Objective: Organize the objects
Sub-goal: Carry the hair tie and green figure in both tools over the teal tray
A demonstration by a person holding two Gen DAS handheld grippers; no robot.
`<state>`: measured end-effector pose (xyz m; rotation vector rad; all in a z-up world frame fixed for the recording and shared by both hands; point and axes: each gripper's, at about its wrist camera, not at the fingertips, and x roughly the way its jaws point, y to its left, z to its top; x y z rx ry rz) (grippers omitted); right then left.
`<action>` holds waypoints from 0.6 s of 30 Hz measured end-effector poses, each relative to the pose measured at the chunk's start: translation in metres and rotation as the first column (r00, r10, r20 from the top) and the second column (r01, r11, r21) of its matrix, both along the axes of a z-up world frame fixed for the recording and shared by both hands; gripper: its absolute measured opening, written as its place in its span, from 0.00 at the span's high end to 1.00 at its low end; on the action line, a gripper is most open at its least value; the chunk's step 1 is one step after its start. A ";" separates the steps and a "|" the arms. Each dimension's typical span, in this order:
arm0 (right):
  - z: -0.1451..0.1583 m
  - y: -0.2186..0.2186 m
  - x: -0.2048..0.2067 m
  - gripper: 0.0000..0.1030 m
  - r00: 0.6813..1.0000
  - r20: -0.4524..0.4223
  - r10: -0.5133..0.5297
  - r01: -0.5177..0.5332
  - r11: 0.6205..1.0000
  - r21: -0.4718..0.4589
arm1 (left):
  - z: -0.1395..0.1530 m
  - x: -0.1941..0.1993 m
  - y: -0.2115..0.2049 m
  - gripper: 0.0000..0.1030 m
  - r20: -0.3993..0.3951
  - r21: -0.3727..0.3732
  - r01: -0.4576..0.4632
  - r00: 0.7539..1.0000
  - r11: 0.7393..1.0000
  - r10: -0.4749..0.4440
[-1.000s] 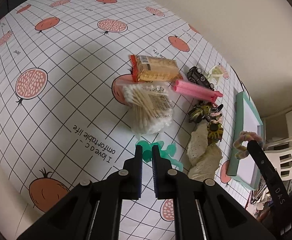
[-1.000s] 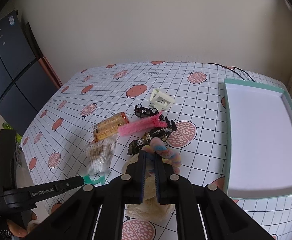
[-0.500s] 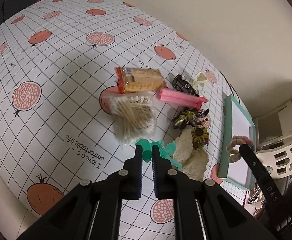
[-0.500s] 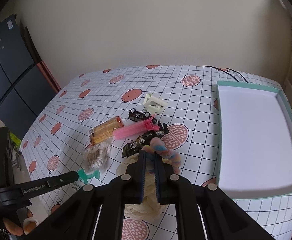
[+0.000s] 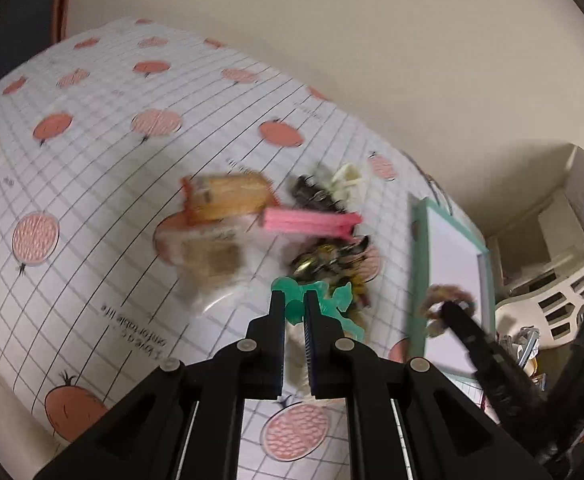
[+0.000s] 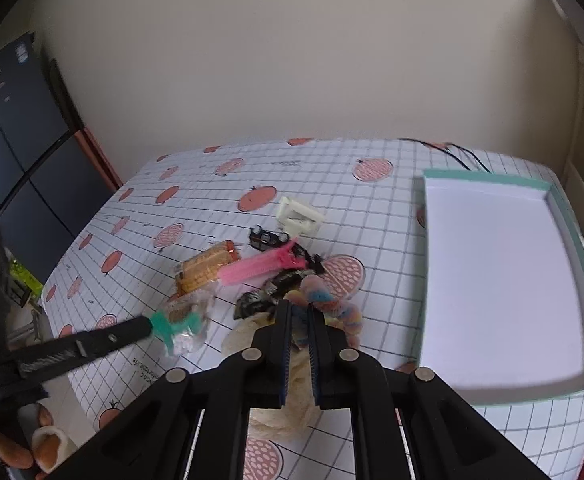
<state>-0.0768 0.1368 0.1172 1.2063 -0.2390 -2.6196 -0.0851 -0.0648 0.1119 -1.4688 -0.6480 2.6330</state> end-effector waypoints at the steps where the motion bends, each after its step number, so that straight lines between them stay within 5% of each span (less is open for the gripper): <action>1: 0.000 0.004 0.000 0.92 1.000 0.001 -0.005 0.005 1.000 -0.001 | 0.004 0.000 0.004 0.92 -0.016 -0.011 0.000 1.000 1.000 0.000; 18: 0.031 0.074 0.000 0.92 0.985 -0.103 -0.136 0.131 0.990 -0.049 | 0.045 -0.038 0.078 0.92 -0.142 -0.017 0.098 0.985 0.995 -0.099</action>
